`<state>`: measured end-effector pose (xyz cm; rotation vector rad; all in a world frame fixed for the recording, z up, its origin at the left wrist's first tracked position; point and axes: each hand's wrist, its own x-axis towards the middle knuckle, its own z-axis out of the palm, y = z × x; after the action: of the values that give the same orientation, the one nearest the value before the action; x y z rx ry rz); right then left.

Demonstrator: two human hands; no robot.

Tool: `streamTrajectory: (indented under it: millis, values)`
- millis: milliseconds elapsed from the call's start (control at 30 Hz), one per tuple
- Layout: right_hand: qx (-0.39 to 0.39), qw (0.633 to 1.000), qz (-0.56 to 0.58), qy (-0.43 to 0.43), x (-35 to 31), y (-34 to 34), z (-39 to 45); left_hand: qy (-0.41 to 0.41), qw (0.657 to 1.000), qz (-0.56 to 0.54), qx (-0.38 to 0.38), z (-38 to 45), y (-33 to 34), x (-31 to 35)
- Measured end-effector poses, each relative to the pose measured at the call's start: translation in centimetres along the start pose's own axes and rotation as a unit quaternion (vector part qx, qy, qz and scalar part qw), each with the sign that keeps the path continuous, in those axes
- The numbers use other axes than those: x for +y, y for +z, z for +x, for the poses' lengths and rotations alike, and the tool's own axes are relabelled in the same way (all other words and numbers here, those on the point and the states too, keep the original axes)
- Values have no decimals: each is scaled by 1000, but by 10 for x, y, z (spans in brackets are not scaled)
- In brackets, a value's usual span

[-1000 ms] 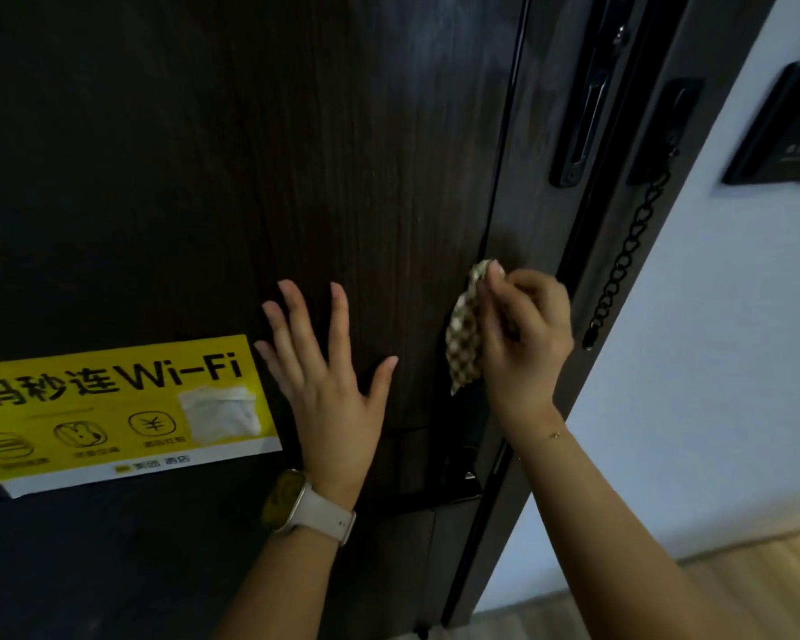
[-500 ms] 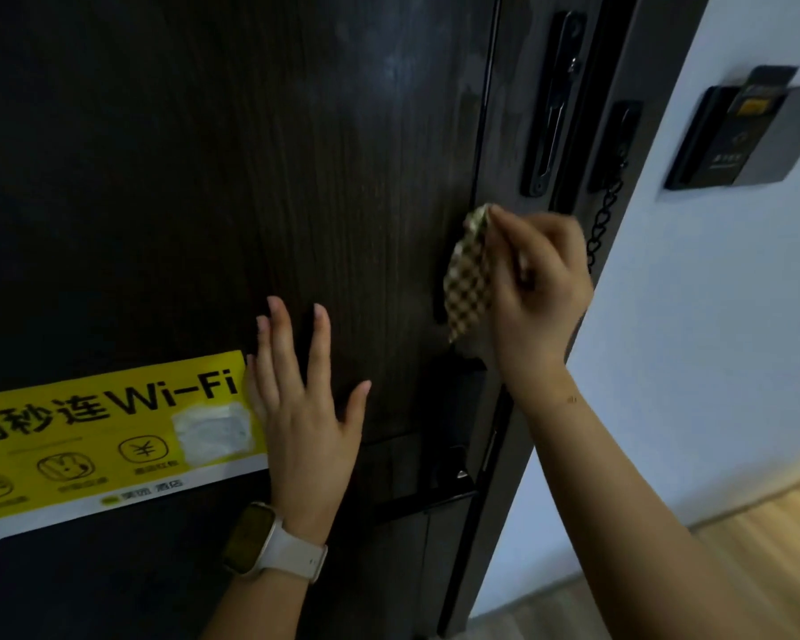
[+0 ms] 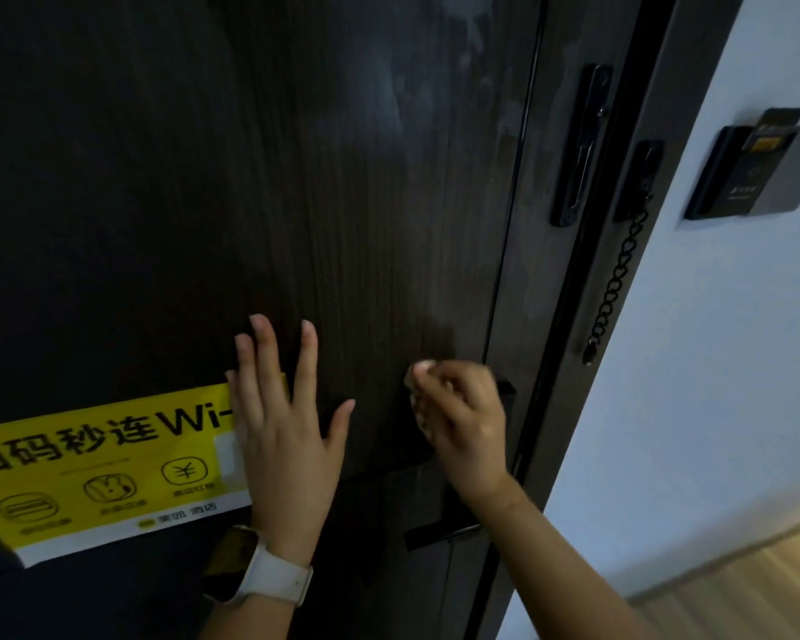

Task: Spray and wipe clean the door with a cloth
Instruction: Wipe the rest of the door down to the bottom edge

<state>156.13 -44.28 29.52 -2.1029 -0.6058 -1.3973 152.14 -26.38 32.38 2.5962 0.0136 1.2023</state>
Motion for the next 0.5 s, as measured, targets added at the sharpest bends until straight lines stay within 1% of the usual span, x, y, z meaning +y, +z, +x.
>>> streamTrajectory:
  millis: [67,133,200,267,300,333,433,500]
  values:
    - [78,996,27,30,-6,-17,48,6,1000,4,-3,0,-1,-3]
    - [160,987,17,21,-7,-32,106,9,1000,5,-6,0,-2,-5]
    - [202,979,2,14,-7,-34,145,12,1000,4,-7,0,-3,-4]
    - [213,977,-4,17,-9,-19,142,11,1000,5,-9,0,-3,-4]
    - [207,978,-4,13,-11,-8,125,11,1000,6,-10,0,-3,-4]
    - [185,983,0,12,-15,3,102,13,1000,7,-11,0,-3,-5]
    - [50,999,0,-10,-23,25,19,18,1000,7,-24,0,-4,-7]
    - [-31,999,13,-36,-25,31,-19,22,999,3,-27,0,-6,-8]
